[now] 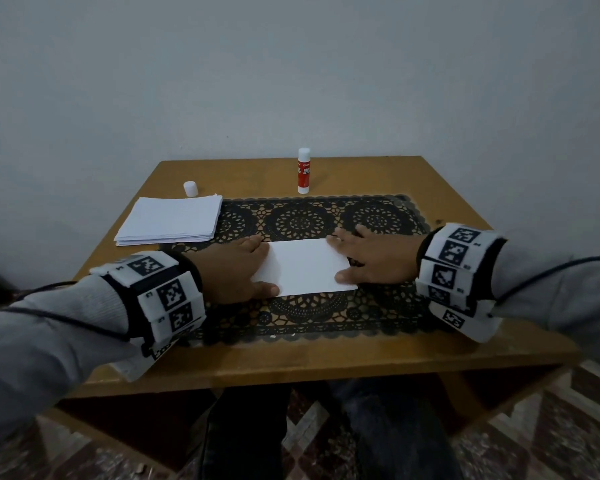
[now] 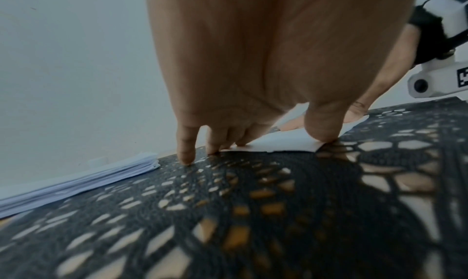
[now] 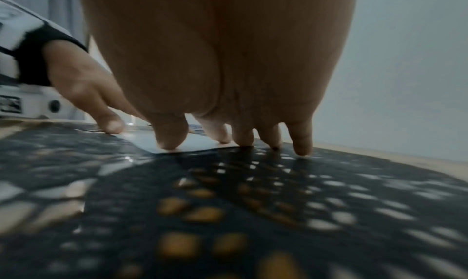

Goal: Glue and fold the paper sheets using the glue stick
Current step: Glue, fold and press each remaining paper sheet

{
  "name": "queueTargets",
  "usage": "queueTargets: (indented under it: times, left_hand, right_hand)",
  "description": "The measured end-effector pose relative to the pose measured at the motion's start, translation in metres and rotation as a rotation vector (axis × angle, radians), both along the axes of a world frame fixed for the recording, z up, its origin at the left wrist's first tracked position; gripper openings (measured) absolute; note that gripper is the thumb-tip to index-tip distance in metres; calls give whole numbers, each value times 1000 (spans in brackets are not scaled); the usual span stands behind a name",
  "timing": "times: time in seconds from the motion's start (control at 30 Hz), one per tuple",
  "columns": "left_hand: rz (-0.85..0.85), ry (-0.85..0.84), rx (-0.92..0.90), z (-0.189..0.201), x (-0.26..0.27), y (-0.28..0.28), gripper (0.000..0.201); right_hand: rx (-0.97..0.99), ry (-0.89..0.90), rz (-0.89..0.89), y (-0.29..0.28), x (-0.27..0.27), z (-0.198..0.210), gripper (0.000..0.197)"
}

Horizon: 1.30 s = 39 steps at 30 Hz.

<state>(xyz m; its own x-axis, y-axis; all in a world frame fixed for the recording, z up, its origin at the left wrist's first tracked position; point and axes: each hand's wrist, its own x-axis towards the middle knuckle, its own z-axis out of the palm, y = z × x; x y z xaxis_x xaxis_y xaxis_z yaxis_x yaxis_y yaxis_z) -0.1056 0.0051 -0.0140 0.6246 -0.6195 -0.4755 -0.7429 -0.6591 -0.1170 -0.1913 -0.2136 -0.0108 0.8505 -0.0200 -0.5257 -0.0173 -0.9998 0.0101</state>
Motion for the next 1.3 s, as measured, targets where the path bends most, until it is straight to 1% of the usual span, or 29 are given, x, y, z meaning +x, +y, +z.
queueTargets:
  times: [0.13,0.2,0.33,0.47,0.53,0.63,0.73,0.83,0.93,1.0,1.03,1.1,1.13,1.2,1.3]
  left_hand:
    - [18,22,53,-2,0,-4,87]
    - [8,18,54,-4,-4,-11,86]
    - [-85,10,29,-7,-15,-24,77]
    - [-61,20,64,-9,3,-10,81]
    - [-46,18,77,-8,13,2,82]
    - [-42,4,75,-7,13,8,83]
    - [-24,-7,28,-8,9,-5,84]
    - [-10,0,-23,-6,8,-20,81]
    - [-7,-77,-91,-1,13,-23,86]
    - [15,-113,-152,1,19,-21,82]
    - [27,-116,-183,1,23,-20,78]
    - [67,-94,-237,2,30,-19,73]
    - [95,-72,-261,3,32,-20,72]
    - [141,-22,-295,5,35,-21,74]
    - [186,46,-287,6,40,-23,74]
  right_hand:
    - [-62,5,-18,9,0,0,85]
    - [-68,-22,30,25,1,-4,84]
    - [-35,-33,118,48,5,-9,80]
    - [-44,-6,112,29,4,-5,79]
    - [-43,3,67,13,1,-4,80]
    - [-66,10,8,1,-3,-3,84]
    - [-87,-20,17,10,4,-5,85]
    - [-51,-48,52,25,15,-7,83]
    - [2,-81,53,23,20,-8,83]
    - [7,-147,43,20,22,-8,83]
    - [0,-195,43,19,24,-8,78]
    - [-14,-270,52,20,27,-7,70]
    - [-13,-289,54,20,28,-6,70]
    - [-5,-304,46,20,29,-6,75]
    - [6,-308,34,20,31,-6,81]
